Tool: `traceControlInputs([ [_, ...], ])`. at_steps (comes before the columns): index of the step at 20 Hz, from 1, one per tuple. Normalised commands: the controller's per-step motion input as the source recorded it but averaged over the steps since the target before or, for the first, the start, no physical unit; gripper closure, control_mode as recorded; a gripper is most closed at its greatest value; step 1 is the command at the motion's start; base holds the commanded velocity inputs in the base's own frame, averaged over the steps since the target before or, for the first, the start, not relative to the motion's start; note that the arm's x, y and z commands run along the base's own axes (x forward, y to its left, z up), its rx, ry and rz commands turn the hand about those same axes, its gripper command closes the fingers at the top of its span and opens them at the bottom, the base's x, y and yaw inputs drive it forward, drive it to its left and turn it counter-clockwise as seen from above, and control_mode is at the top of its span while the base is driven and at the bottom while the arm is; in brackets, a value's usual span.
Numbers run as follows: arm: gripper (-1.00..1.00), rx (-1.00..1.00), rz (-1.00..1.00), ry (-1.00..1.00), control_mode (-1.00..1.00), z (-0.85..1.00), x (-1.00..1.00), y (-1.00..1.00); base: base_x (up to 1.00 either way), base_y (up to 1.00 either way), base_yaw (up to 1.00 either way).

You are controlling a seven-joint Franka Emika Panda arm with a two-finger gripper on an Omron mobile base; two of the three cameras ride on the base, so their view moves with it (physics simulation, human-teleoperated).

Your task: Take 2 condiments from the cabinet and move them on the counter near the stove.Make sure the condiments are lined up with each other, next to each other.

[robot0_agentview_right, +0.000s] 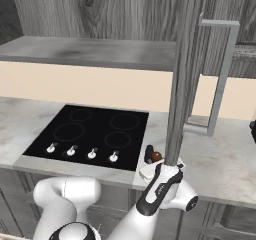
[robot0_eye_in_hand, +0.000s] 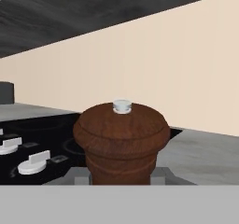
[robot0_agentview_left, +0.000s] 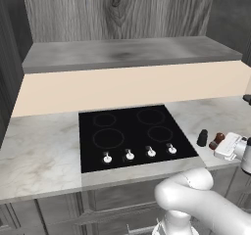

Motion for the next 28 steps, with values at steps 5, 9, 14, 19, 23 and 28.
traceControlInputs([
  [5,1.00,0.00,0.00,0.00,-1.00,-0.02,0.04,0.00,0.00,0.00,0.00],
  [9,1.00,0.00,0.00,0.00,-1.00,-0.05,0.05,0.00,0.00,0.00,0.00],
  [14,1.00,0.00,0.00,0.00,-1.00,-0.06,0.04,0.00,0.00,0.00,0.00],
  [19,1.00,0.00,0.00,0.00,-1.00,-0.06,0.05,0.00,0.00,0.00,0.00],
  [23,1.00,0.00,0.00,0.00,-1.00,-0.06,0.08,0.00,0.00,0.00,0.00],
  [28,1.00,0.00,0.00,0.00,-1.00,-0.07,0.09,0.00,0.00,0.00,0.00],
])
